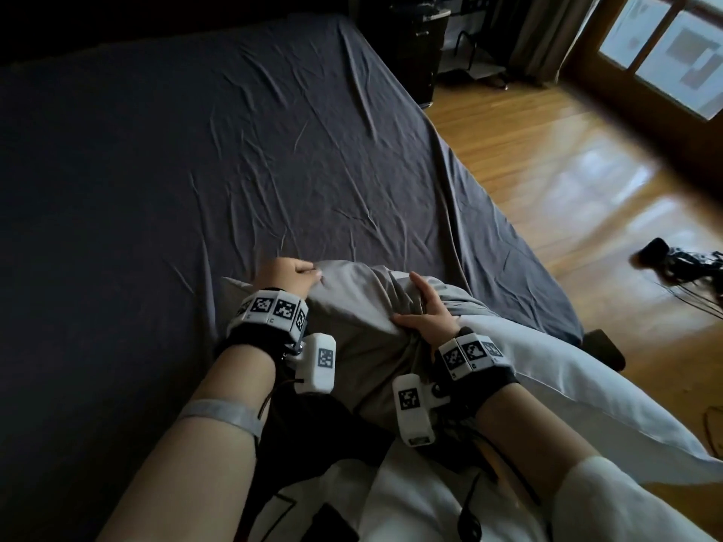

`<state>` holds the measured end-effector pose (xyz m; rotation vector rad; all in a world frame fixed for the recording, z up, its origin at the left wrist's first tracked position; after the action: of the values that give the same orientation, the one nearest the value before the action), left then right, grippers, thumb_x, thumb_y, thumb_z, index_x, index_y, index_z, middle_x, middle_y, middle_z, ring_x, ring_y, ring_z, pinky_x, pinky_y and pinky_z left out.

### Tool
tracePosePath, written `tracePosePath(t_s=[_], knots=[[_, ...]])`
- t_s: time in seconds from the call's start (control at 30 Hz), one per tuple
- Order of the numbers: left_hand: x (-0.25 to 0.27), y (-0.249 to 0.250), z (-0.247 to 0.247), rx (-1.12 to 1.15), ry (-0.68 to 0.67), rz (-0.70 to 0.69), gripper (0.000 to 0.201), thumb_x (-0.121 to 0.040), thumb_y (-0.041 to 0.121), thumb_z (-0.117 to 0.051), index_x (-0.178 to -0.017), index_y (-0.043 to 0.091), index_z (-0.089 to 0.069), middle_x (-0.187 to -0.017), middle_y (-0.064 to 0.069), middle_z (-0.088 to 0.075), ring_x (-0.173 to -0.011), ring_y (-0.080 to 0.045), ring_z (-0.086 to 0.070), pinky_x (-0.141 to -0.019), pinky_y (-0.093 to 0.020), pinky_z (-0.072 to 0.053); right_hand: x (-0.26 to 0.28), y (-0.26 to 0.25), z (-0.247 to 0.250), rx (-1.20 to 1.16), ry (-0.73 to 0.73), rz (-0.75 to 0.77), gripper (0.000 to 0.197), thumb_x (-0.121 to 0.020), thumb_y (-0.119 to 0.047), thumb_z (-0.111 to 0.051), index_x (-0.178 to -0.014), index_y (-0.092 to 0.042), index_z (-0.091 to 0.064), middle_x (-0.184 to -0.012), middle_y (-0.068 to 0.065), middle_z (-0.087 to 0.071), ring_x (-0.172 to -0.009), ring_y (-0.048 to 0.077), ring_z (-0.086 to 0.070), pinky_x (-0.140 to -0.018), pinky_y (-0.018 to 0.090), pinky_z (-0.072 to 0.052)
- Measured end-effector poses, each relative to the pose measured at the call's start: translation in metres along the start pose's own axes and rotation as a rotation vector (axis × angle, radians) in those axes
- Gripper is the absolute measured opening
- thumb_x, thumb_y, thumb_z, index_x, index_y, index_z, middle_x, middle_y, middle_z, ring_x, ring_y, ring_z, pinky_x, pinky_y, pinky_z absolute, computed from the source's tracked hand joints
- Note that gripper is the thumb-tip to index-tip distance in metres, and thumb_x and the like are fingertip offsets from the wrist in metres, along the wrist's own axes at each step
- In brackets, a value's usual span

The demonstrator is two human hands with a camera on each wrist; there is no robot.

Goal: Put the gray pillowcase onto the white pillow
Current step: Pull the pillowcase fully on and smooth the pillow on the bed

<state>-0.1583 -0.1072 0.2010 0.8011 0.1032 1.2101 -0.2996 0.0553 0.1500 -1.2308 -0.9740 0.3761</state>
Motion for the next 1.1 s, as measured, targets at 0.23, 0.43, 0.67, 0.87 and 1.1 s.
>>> tracePosePath(t_s=[0.23, 0.43, 0.67, 0.87, 1.1], knots=[[0.005, 0.010, 0.000, -0.263, 0.024, -0.005, 0.017, -0.084, 0.033, -0.064, -0.084, 0.019, -0.073, -0.099, -0.002, -0.072, -0.093, -0.023, -0.064, -0.078, -0.025, -0.044, 0.009, -0.006, 0.007, 0.082, -0.131, 0.042, 0.096, -0.063, -0.003, -0.081, -0.140, -0.028, -0.030, -0.145, 0.004, -0.032, -0.137, 0.014, -0.027, -0.115, 0.033, -0.026], [-0.001, 0.013, 0.007, -0.273, -0.079, 0.017, 0.025, -0.085, 0.034, -0.062, -0.063, 0.022, -0.064, -0.093, -0.001, -0.070, -0.091, -0.023, -0.063, -0.081, -0.028, -0.047, 0.011, -0.011, 0.012, 0.108, -0.165, 0.033, 0.107, -0.062, 0.012, -0.076, -0.145, -0.022, -0.018, -0.140, -0.002, -0.025, -0.126, 0.000, -0.017, -0.098, 0.008, -0.020], [-0.004, 0.007, 0.020, 0.014, -0.102, 0.036, 0.013, -0.077, 0.025, -0.072, -0.067, 0.016, -0.071, -0.073, -0.001, -0.066, -0.079, -0.018, -0.060, -0.080, -0.026, -0.044, 0.013, -0.004, 0.017, 0.173, -0.208, -0.003, 0.105, -0.064, 0.009, -0.076, -0.146, -0.020, -0.016, -0.149, 0.002, -0.022, -0.125, 0.000, -0.019, -0.100, 0.009, -0.019], [-0.004, 0.029, 0.037, 0.223, -0.014, -0.095, 0.027, -0.085, 0.019, -0.064, -0.057, 0.019, -0.063, -0.042, 0.011, -0.062, -0.059, -0.012, -0.061, -0.066, -0.025, -0.048, 0.016, 0.008, 0.003, 0.182, -0.228, -0.015, 0.107, -0.062, 0.010, -0.077, -0.146, -0.019, -0.019, -0.149, 0.006, -0.026, -0.129, 0.003, -0.022, -0.101, 0.009, -0.022], [0.008, 0.010, 0.022, 0.069, -0.111, -0.014, 0.031, -0.072, 0.018, -0.077, -0.100, 0.006, -0.069, -0.097, -0.004, -0.067, -0.092, -0.017, -0.061, -0.089, -0.024, -0.044, 0.012, 0.005, 0.014, 0.174, -0.173, 0.007, 0.102, -0.064, 0.010, -0.076, -0.145, -0.017, -0.021, -0.148, 0.006, -0.028, -0.128, 0.004, -0.024, -0.093, 0.004, -0.022]])
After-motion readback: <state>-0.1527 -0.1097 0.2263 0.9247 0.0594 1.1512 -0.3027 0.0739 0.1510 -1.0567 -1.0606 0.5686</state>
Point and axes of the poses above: each hand's wrist, its own x-axis away from the middle knuckle, its own z-axis out of the back of the hand, y = z × x, the point moved 1 cm from there along -x, towards the middle knuckle
